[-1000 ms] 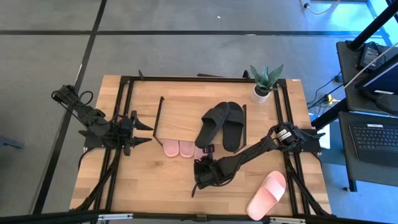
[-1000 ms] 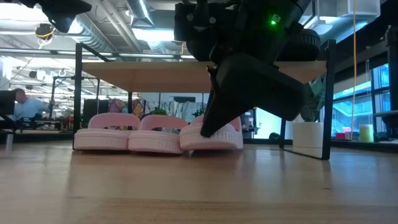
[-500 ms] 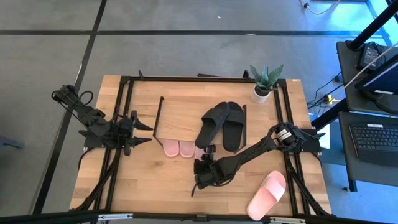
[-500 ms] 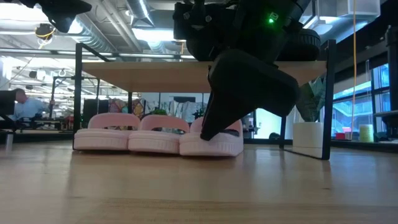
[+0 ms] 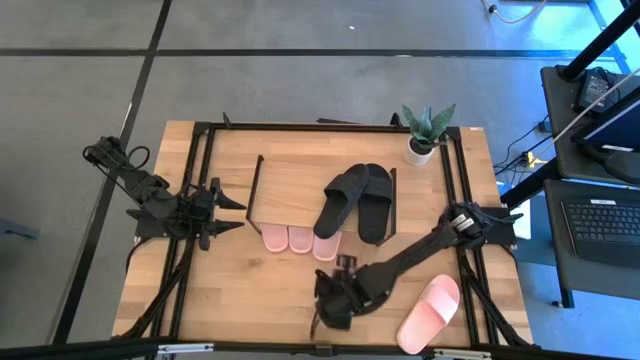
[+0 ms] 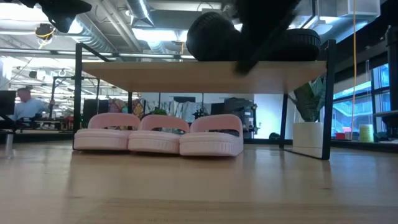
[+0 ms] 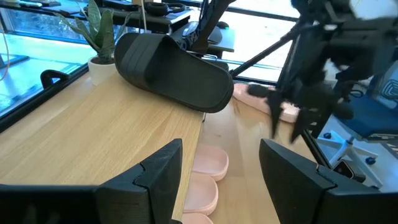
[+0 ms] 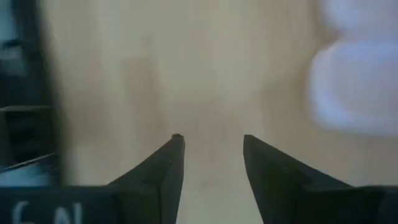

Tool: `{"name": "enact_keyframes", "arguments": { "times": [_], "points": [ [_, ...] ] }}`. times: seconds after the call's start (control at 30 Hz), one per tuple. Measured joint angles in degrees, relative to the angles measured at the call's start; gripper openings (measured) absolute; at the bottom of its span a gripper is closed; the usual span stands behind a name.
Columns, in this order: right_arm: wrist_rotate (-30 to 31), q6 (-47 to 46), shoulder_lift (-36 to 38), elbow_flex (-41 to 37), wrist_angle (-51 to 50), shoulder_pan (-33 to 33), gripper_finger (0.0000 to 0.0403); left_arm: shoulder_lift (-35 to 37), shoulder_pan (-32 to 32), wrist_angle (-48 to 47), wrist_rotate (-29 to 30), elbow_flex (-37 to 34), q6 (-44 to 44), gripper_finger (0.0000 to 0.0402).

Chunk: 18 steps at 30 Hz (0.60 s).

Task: Pick and place slides into the shelf
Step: Put the pink slides under the shelf

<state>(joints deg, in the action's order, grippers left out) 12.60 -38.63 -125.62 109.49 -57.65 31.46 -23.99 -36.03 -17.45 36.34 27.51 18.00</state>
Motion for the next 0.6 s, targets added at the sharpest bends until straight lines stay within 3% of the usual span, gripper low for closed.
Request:
{"name": "enact_keyframes", "arguments": {
  "times": [0.4,0.6],
  "points": [
    [-6.4,-51.7,0.0,8.9,-31.2,16.6,0.0165,0.0,0.0,0.1,0.0,0.0,0.0,0.0205],
    [-13.7,-66.2,-0.1,3.4,-32.0,23.0,0.0165,0.0,0.0,0.3,0.0,0.0,-0.2,0.0205]
  ]
}}
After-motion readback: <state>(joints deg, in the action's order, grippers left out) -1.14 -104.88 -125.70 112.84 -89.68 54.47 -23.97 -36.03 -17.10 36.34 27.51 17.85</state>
